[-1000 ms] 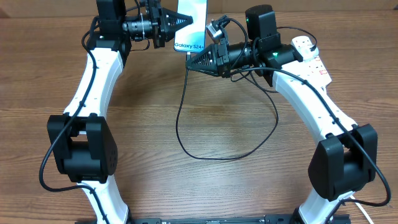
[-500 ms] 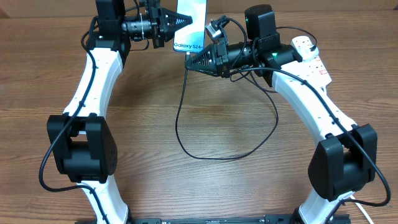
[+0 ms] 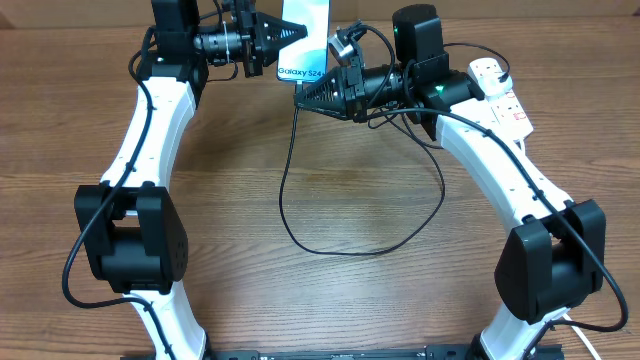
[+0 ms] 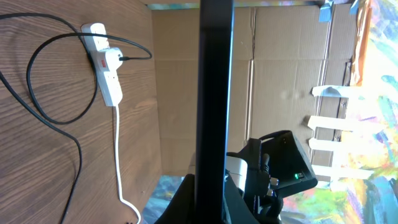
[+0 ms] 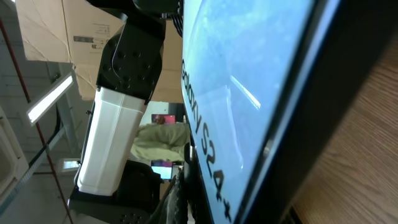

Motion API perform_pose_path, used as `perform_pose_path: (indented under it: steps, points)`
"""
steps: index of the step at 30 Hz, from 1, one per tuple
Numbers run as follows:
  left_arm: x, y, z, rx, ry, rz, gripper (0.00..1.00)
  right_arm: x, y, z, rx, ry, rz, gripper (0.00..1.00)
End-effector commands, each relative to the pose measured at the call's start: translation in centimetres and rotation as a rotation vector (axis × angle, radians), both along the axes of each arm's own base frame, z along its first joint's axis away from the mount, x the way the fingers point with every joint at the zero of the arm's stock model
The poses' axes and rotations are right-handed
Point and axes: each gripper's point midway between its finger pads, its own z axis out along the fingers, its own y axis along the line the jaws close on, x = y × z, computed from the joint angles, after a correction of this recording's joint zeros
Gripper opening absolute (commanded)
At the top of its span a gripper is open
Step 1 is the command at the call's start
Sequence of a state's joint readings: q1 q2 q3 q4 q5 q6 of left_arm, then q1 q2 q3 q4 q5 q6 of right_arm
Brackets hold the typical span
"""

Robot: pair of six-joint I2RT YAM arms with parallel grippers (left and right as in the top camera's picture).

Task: Plug charger to phone and switch on socket
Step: 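Align the plug with the phone's bottom port using the right gripper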

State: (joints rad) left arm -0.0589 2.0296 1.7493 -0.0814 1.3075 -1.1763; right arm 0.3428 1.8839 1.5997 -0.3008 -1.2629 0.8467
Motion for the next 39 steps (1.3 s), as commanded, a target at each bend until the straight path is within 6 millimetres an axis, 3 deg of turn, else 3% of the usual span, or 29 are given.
perform_pose_path:
  steps: [1,39]
  points:
    - [-1.4,-0.5,1.8,-0.031,-0.03,-0.084,0.05,1.0,-0.4,0.9,-0.027,-0.026,-0.074,0.04]
    - [-1.7,-0.5,1.9,-0.039,-0.02,-0.1,0.04,1.4,-1.6,0.9,-0.019,-0.039,-0.079,0.04]
